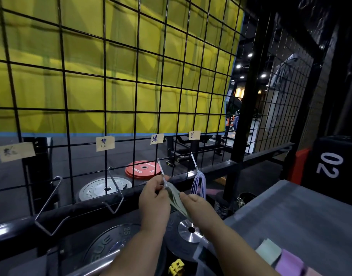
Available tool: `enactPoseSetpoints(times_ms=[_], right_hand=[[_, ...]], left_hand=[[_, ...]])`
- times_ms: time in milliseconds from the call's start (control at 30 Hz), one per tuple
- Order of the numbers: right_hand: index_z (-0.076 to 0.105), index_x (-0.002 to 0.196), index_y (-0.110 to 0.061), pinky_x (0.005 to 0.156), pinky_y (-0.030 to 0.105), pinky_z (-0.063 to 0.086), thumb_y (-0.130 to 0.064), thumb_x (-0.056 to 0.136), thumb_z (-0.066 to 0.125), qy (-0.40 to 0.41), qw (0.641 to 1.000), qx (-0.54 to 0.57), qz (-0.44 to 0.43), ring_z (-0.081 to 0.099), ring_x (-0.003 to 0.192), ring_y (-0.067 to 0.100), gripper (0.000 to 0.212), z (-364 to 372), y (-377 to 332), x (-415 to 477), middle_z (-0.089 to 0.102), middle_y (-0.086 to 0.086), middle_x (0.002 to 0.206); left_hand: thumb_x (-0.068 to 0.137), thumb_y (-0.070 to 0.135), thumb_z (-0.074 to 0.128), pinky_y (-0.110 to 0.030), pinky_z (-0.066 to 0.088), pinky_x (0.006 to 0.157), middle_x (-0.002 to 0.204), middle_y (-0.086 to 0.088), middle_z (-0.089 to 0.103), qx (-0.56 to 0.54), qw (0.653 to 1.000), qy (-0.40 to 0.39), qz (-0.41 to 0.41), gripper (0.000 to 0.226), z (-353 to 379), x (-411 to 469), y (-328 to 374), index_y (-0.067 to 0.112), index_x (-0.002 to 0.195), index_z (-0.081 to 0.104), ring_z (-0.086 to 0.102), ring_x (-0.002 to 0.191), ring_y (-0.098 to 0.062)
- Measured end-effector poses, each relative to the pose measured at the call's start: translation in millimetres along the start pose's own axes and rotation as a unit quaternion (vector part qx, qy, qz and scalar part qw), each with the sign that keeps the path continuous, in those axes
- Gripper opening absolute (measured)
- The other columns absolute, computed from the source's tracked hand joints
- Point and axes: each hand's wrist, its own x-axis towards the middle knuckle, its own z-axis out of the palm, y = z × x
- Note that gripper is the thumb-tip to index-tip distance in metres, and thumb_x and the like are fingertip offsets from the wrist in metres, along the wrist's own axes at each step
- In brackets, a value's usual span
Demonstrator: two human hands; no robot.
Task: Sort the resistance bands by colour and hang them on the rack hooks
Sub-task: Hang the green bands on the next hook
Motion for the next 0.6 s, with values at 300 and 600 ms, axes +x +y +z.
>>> enactPoseSetpoints(times_ms=[300,600], right_hand=[[0.062,0.096,-0.022,0.068,0.026,0.04,-0.061,0.096,0.036,-0.008,0.998,-0.046,0.03,0.056,0.079,0.011,0.047,18,28,-3,0.06,-0.004,0.082],[0.065,0.096,-0.029,0.075,0.029,0.046,-0.066,0.091,0.042,-0.037,0.999,-0.009,0.032,0.063,0.079,0.01,0.044,23,46,6,0.066,-0.012,0.075]], left_hand=[[0.088,0.0,0.053,-0.02,0.044,0.063,0.092,-0.002,0.064,-0.008,1.0,-0.02,-0.015,0.03,-2,-1,0,0.027,0.09,0.065,0.061,0.084,-0.014],[0.087,0.02,0.068,-0.001,0.041,0.06,0.092,0.015,0.063,0.096,0.995,0.001,0.035,0.019,-10,-8,-17,0.034,0.094,0.058,0.059,0.084,0.004]])
